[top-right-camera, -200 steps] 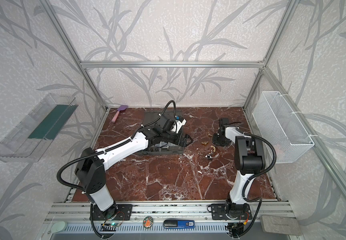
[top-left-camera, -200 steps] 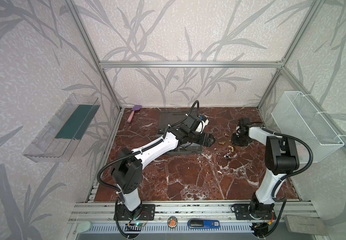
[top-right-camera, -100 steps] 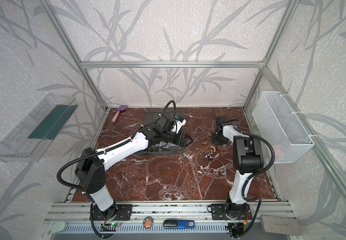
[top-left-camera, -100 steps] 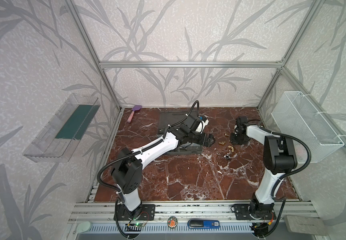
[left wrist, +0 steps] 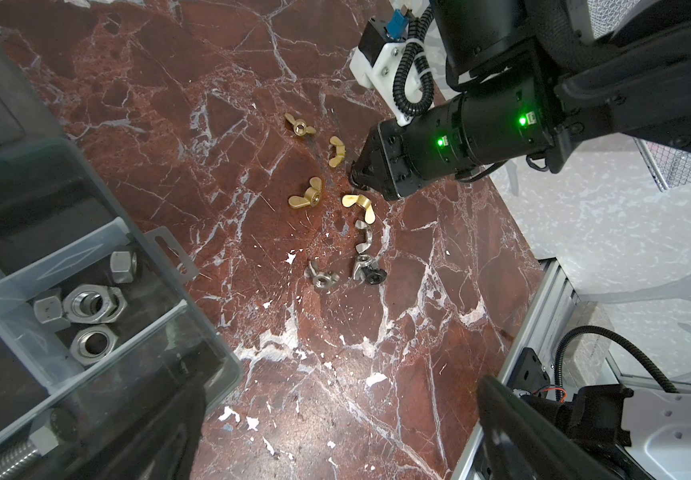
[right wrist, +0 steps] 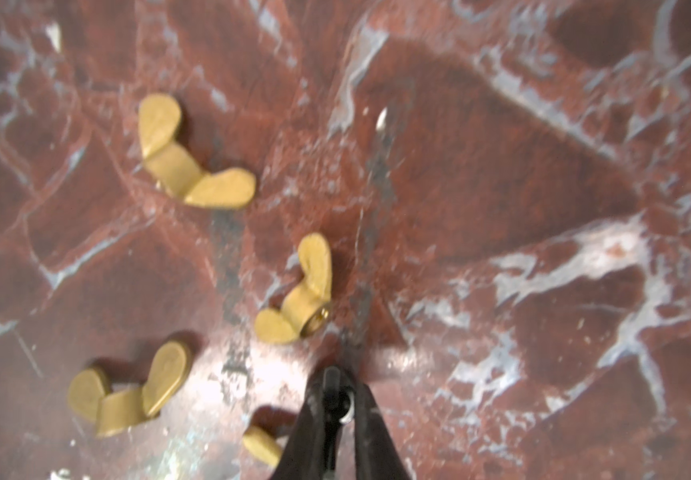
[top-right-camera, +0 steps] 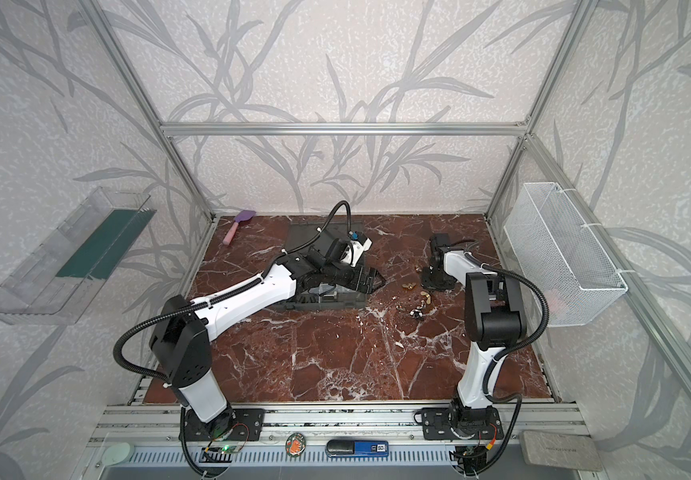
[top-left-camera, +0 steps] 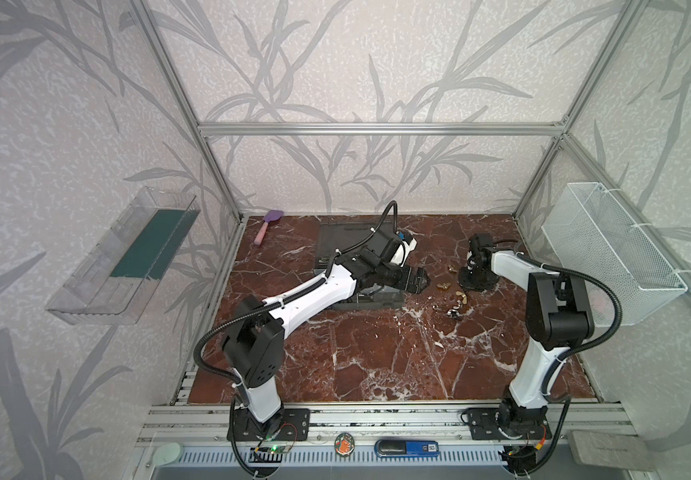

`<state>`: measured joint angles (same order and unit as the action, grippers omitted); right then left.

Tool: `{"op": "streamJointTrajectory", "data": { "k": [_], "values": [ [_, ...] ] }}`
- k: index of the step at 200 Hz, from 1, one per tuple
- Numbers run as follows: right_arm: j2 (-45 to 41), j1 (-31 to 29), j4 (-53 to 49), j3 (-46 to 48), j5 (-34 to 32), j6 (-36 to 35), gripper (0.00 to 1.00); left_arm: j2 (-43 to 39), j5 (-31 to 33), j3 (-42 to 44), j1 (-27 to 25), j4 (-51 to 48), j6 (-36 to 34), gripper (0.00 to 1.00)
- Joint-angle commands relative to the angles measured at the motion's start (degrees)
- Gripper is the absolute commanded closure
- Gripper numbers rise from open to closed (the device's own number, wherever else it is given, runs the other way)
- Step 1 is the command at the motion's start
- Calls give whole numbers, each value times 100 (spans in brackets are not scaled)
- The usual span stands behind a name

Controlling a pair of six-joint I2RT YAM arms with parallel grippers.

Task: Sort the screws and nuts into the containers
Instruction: 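Lower the right gripper and grasp the black wing nut among the brass ones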

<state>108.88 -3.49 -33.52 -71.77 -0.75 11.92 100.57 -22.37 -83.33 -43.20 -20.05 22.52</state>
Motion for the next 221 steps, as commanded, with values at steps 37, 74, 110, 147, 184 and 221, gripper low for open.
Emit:
{"op": "streamJointTrajectory", "data": {
  "k": [37, 74, 110, 147, 184, 221],
  "values": [
    [-427, -123, -254, 171, 93, -66, 83, -233, -22, 91, -48, 89, 1, 1],
    [-383, -134, -253, 225, -45, -104, 83, -223, -22, 92, -68, 95, 6, 0],
    [-310, -135, -268, 216, -144, -129, 83, -214, -21, 100, -75, 105, -7, 0],
    [-274, -135, -352, 215, -317, -164, 83, -213, -22, 101, -83, 100, 3, 1],
    [-313, -139, -352, 273, -348, -164, 83, -199, -31, 98, -83, 107, 15, 1],
    [-332, -135, -343, 367, -337, -159, 83, -197, -39, 102, -92, 120, 24, 0]
  ]
}}
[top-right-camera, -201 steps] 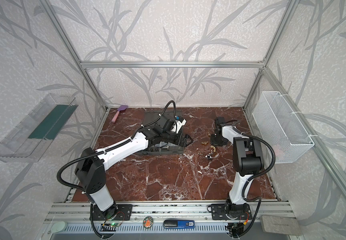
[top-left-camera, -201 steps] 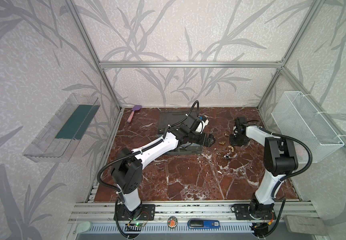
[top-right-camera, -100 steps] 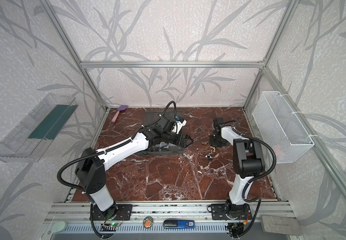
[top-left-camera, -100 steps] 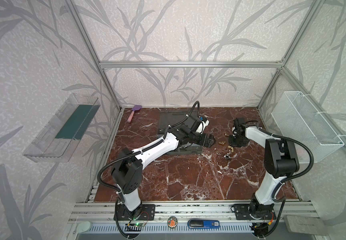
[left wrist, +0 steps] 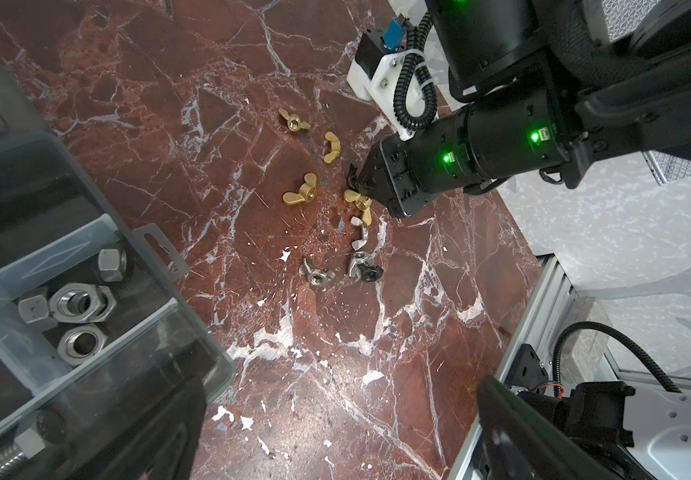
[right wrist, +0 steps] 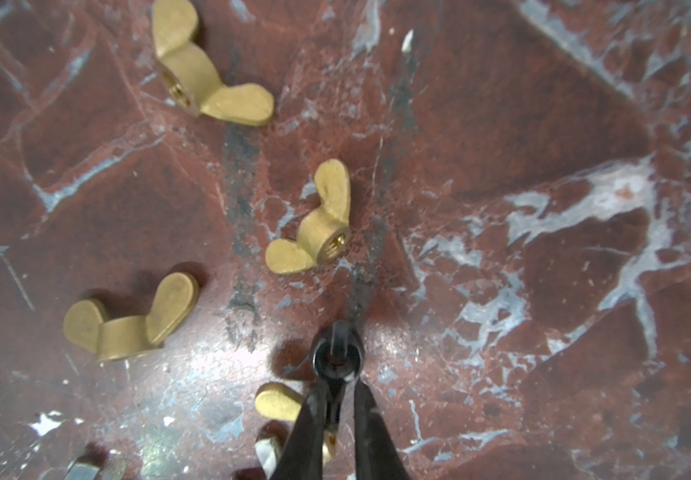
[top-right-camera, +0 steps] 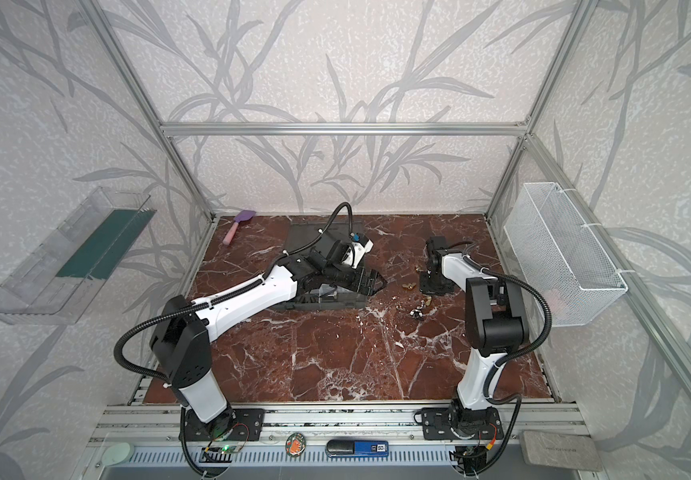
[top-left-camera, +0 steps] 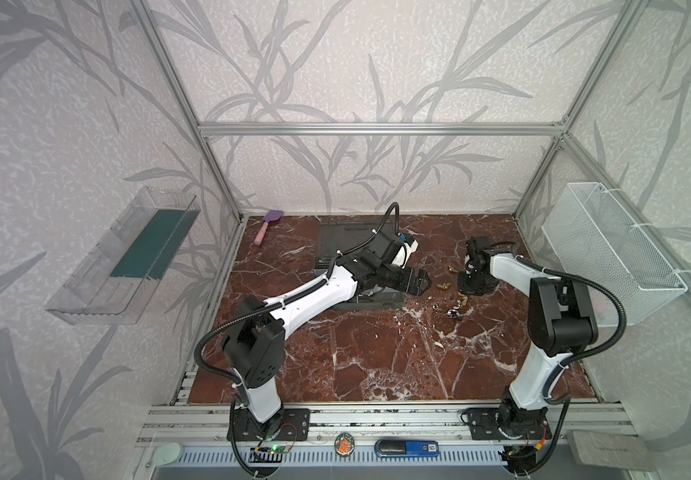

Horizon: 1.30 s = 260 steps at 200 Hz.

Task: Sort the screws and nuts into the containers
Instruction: 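Lower the right gripper and grasp the black wing nut among the brass ones, then carry the black wing nut to the organizer while the left gripper moves above it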

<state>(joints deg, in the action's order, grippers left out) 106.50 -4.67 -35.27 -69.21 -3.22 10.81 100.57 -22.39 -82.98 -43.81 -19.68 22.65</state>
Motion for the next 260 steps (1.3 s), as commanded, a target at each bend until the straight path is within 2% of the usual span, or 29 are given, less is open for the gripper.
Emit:
{"op": "streamJointTrajectory", "data": {
  "k": [1, 120, 149, 183, 260],
  "values": [
    [-94, -17, -167, 110, -90, -50, 83, -196, -37, 69, -31, 85, 11, 0],
    [82, -17, -24, 39, 23, -34, 84, -201, -28, 82, -67, 86, 11, 1],
    [64, -17, -59, -5, 24, -44, 90, -185, -46, 76, -66, 88, 20, 0],
    [116, -21, -73, -60, 6, -61, 91, -188, -46, 78, -66, 96, 20, 1],
    [-84, -17, -146, -128, 167, -52, 100, -171, -37, 71, -68, 81, 20, 0]
  ]
}}
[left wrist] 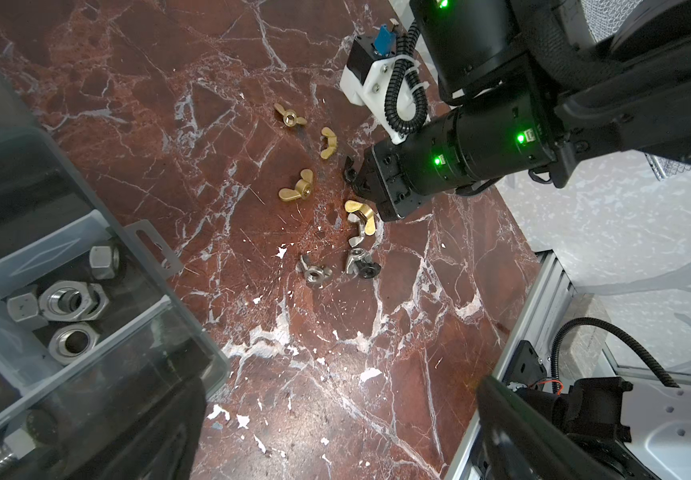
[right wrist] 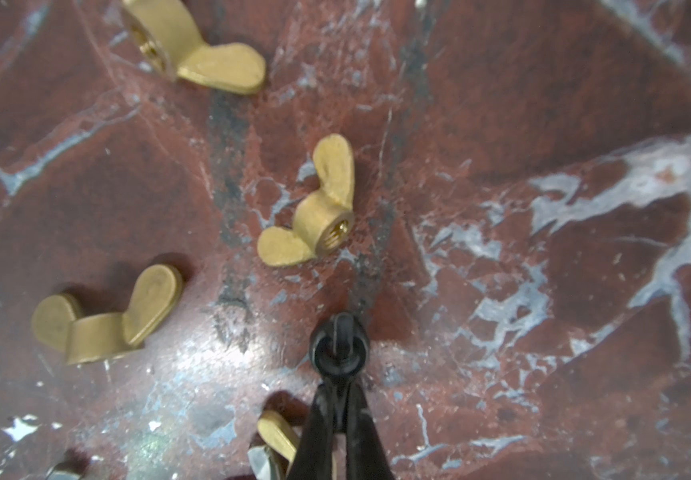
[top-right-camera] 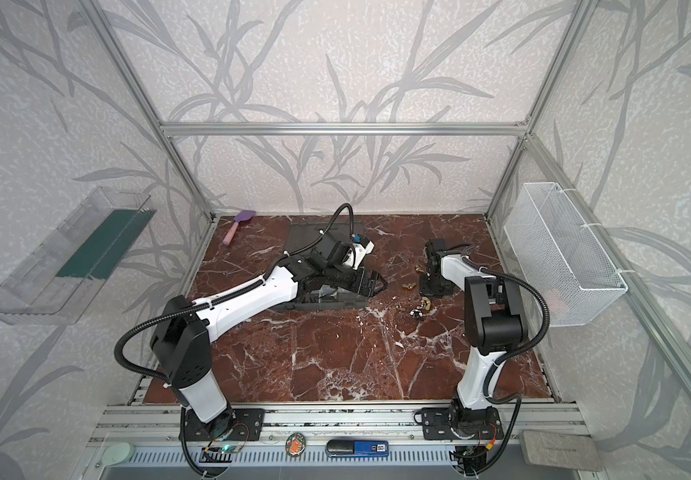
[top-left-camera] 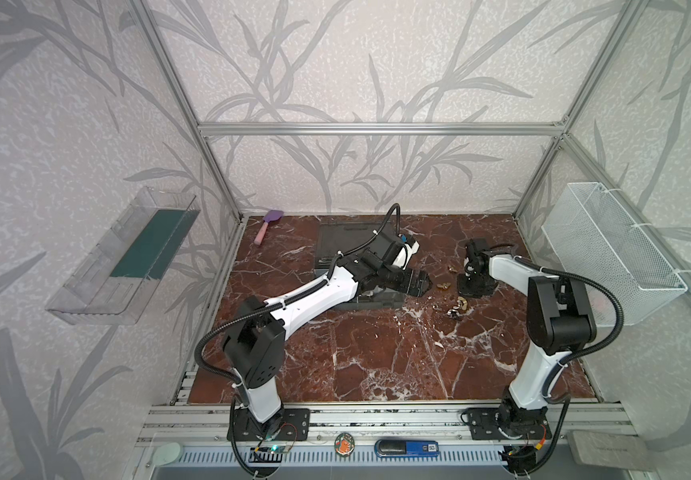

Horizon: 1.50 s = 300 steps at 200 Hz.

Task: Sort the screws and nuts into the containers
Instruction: 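Carry the black wing nut to the organizer while the left gripper moves above it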

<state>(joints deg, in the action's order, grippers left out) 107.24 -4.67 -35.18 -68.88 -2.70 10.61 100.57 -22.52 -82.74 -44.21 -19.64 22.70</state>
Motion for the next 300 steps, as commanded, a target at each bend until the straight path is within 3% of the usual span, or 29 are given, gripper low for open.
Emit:
{"op": "streamJointTrajectory", "data": {
  "k": [1, 87, 171, 227, 248, 300],
  "values": [
    [-168, -21, -151, -161, 122, -33, 100, -170, -20, 43, -28, 80, 15, 1],
    [-587, -299, -375, -405, 255, -20, 100, -361, 169, 142, 93, 156, 118, 1],
    [-1075, -1147, -441, -1028, 571, 29, 100, -629, 11, 368, 798, 521, 625, 1],
    [-495, -1893, -687, -2027, 771, 22, 100, -999, 473, 312, 1061, 277, 464, 1],
    [-160, -2049, -852, -2497, 935, 31, 100, -1054, 265, 290, 1247, 116, 679, 1],
    [674, -2337, -1109, -3380, 1217, -38, 100, -1670, 349, 1174, 1559, 171, 1003, 0]
  ]
}}
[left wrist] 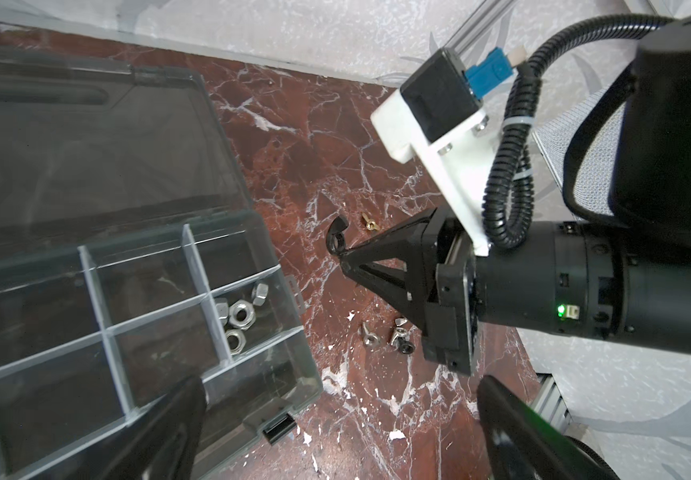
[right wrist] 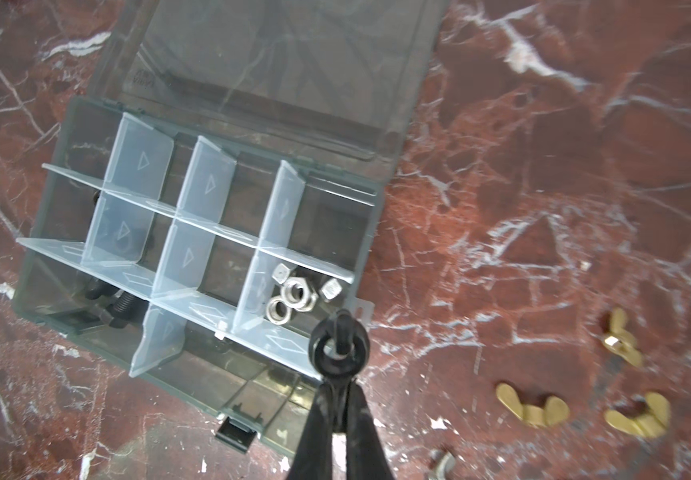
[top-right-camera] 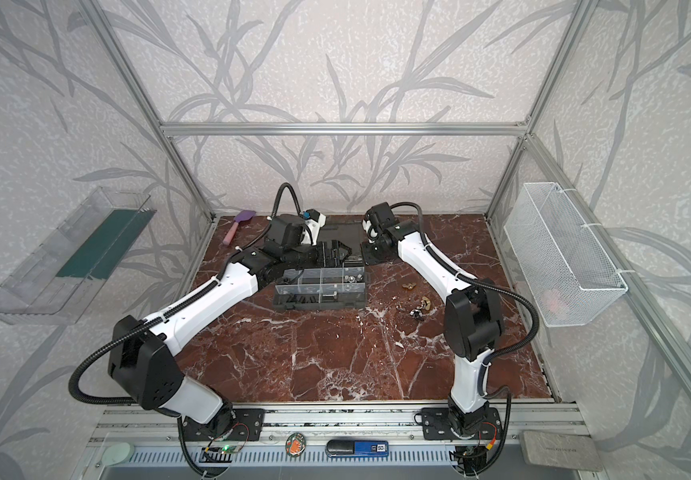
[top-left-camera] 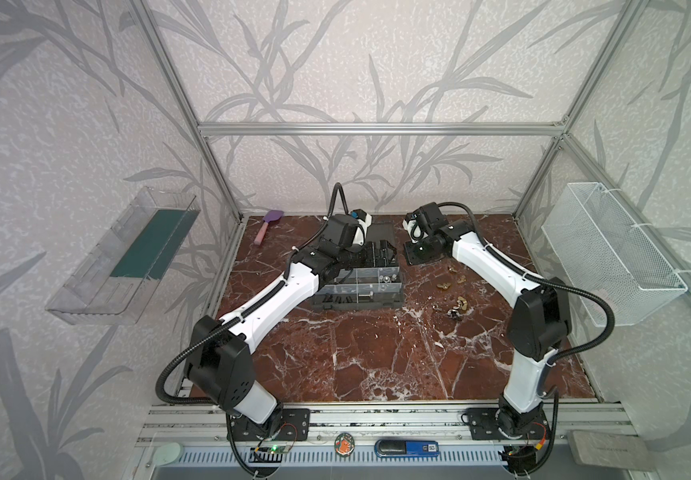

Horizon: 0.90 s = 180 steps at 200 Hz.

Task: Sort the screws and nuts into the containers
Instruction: 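Carry the black wing nut to the organizer while the left gripper moves above it, then lower the black wing nut into a compartment and open the right gripper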

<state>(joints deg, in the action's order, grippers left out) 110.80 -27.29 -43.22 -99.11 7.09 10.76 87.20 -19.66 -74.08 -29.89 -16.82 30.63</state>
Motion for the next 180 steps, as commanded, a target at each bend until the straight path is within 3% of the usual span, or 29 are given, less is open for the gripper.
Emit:
{"op": "streamJointTrajectory", "data": {
  "k": [1, 59, 131, 180],
  "values": [
    [340, -75, -307, -373, 243, -51, 100, -338, 56, 321, 134, -111, 221, 0],
    [1377, -241, -608, -1379, 535, -57, 100, -659, 30, 1069, 245, 233, 508, 1],
    [2622, -268, -1518, -2888, 245, -218, 99, -436, -89, 867, 308, 380, 597, 0],
    [2959, -268, -1710, -3187, 26, -250, 95, -259, -194, 764, 319, 399, 574, 1]
  ]
}}
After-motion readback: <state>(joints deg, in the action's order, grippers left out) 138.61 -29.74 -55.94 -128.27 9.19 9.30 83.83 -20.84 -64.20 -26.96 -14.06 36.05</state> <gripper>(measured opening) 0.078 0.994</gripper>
